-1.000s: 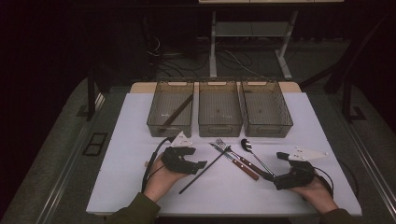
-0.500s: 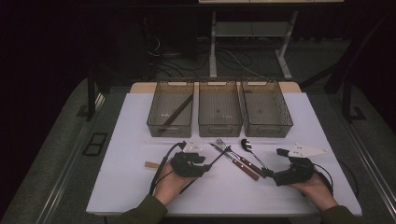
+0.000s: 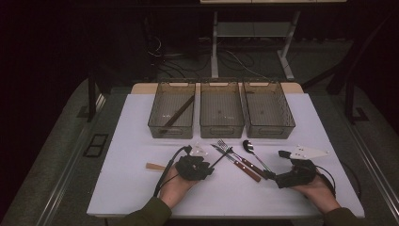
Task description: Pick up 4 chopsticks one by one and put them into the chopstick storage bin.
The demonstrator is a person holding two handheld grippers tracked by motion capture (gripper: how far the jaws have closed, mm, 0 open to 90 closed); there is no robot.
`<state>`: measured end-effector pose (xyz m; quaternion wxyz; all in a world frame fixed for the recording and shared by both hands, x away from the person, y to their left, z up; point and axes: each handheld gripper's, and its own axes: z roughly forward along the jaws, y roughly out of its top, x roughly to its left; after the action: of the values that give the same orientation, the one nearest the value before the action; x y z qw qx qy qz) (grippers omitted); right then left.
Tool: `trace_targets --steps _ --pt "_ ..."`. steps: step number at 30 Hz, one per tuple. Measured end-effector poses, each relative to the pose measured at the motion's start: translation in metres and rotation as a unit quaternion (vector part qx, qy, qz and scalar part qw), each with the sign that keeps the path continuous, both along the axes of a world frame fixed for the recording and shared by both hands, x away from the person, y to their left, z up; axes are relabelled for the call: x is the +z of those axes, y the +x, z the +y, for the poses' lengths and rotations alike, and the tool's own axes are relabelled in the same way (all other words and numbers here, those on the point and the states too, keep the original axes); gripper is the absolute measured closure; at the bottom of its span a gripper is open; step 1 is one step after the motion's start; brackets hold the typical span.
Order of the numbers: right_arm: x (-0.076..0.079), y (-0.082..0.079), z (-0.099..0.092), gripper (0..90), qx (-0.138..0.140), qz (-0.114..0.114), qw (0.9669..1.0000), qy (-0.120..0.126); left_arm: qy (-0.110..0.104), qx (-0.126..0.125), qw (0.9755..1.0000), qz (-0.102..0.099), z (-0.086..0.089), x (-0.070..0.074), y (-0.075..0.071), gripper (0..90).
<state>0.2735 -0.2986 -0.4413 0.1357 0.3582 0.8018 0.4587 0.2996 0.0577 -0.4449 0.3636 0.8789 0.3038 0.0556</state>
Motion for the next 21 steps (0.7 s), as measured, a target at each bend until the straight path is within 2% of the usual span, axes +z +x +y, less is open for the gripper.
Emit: trace_targets --steps 7,14,20,21 --pt "-0.0002 -0.0002 0.0005 1.2 0.0 0.002 1.0 0.0 0.013 0.007 0.9998 -0.016 -0.0013 -0.0008 -0.0021 79.3" --pt "-0.0002 -0.0004 0.0009 1.2 -0.001 0.003 1.0 0.0 0.018 0.006 0.9997 -0.016 -0.0015 -0.0006 -0.0005 84.7" --pt "-0.0003 -0.0004 0.0009 1.2 0.0 0.003 1.0 0.0 0.016 0.01 0.9998 -0.011 -0.0019 -0.0003 -0.0008 85.5" --pt "-0.0003 -0.0004 0.0009 1.2 0.0 0.003 1.0 0.0 0.019 0.004 0.9997 -0.014 -0.0014 -0.0001 0.0003 85.5"
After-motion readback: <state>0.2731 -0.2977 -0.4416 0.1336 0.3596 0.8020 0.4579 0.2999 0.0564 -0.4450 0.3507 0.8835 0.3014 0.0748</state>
